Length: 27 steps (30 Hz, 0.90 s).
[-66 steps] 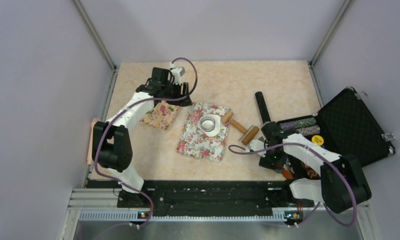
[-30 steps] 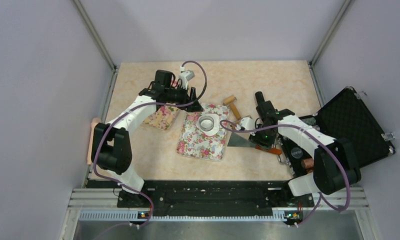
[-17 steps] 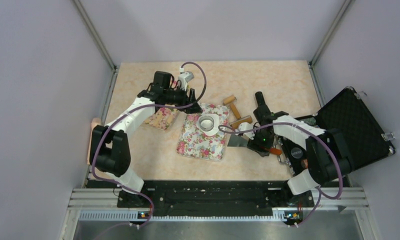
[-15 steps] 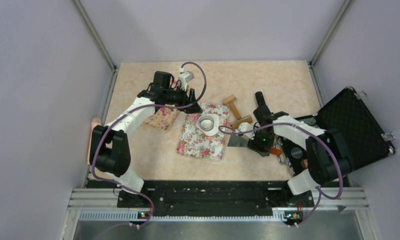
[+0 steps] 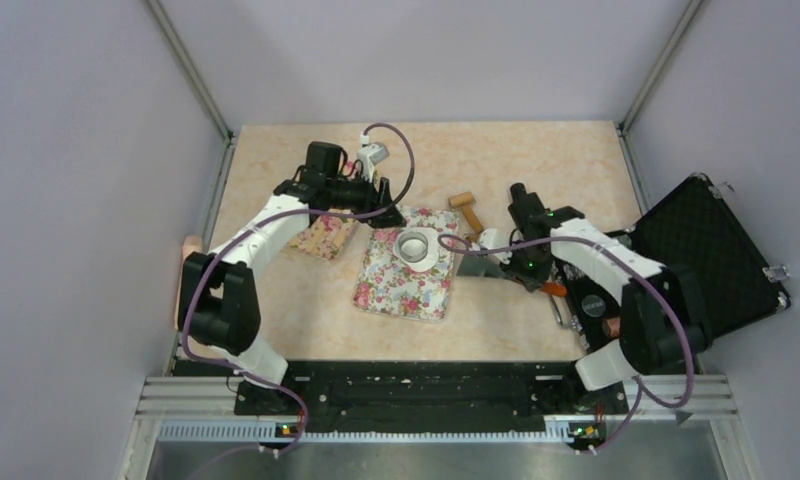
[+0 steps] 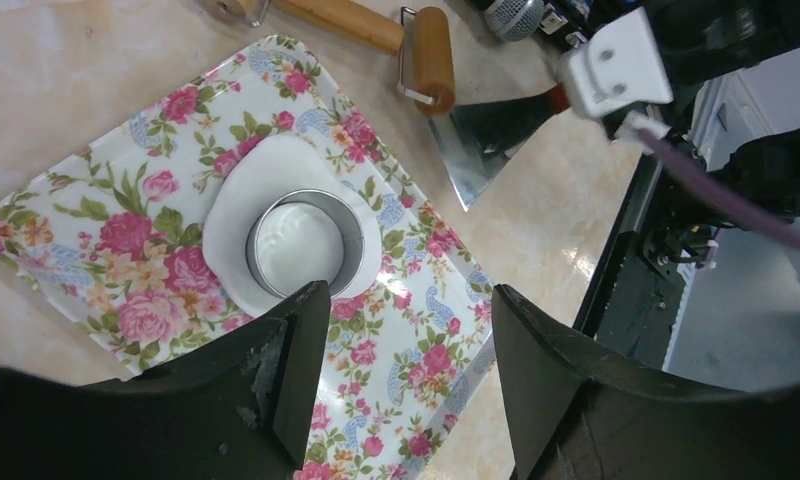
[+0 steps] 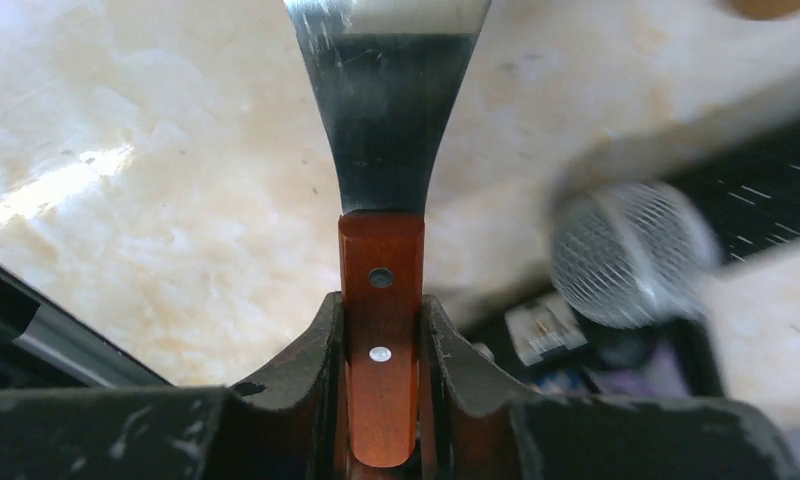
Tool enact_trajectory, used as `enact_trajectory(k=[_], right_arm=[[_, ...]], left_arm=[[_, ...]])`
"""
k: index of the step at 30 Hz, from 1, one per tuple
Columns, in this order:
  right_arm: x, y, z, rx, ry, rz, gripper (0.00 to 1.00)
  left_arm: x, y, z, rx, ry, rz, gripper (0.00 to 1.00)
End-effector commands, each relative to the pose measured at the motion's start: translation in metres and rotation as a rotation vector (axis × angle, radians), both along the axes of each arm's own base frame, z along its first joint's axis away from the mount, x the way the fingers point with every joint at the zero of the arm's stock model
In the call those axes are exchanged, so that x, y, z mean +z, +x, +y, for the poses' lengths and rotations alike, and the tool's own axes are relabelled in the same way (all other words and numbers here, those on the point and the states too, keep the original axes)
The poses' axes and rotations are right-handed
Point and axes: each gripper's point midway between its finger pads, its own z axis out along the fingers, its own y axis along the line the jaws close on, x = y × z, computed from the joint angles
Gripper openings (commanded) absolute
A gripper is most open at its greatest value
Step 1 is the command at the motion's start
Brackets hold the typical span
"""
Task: Roll out the dumpling wrappers from the dough
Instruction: Pick up the spatula from the center of the board.
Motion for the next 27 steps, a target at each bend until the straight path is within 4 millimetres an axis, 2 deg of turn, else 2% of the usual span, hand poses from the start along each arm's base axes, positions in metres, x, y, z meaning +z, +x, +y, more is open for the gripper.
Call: enact_trajectory(k=[1,4,6,13,15,19,24,27], right_arm=[[0.094,0.023,0.013,0.009,0.106,-0.227,0.0],[0.13,0.026,0.017,0.005,0.148,-0.312,0.0],[0.141,0.028,0.023,0.009,0.174,-0.35,0.0],[0.151,0.05,0.051,-0.021,0.248,-0.517,0.0],[0.15,0.05,0.06,-0.01,0.273,-0.532,0.0],[0.149,0.045,0.078,0.019,0.334,-0.515,0.0],[0.149,0.041,0.091,0.042,0.367,-0.501,0.0],[0.147,0.043,0.099,0.054,0.369,-0.496,0.0]], left_arm=[[0.038,-0.006,-0.012,-0.072,-0.099,-0.075,0.66],[0.042,-0.01,-0.023,-0.106,-0.147,-0.03,0.66],[0.047,-0.013,-0.032,-0.134,-0.184,0.006,0.66],[0.076,-0.028,-0.059,-0.23,-0.349,0.15,0.67],[0.083,-0.032,-0.067,-0.259,-0.375,0.154,0.67],[0.077,-0.036,-0.079,-0.26,-0.354,0.144,0.67],[0.054,-0.032,-0.084,-0.211,-0.257,0.124,0.67],[0.047,-0.033,-0.087,-0.221,-0.246,0.142,0.67]])
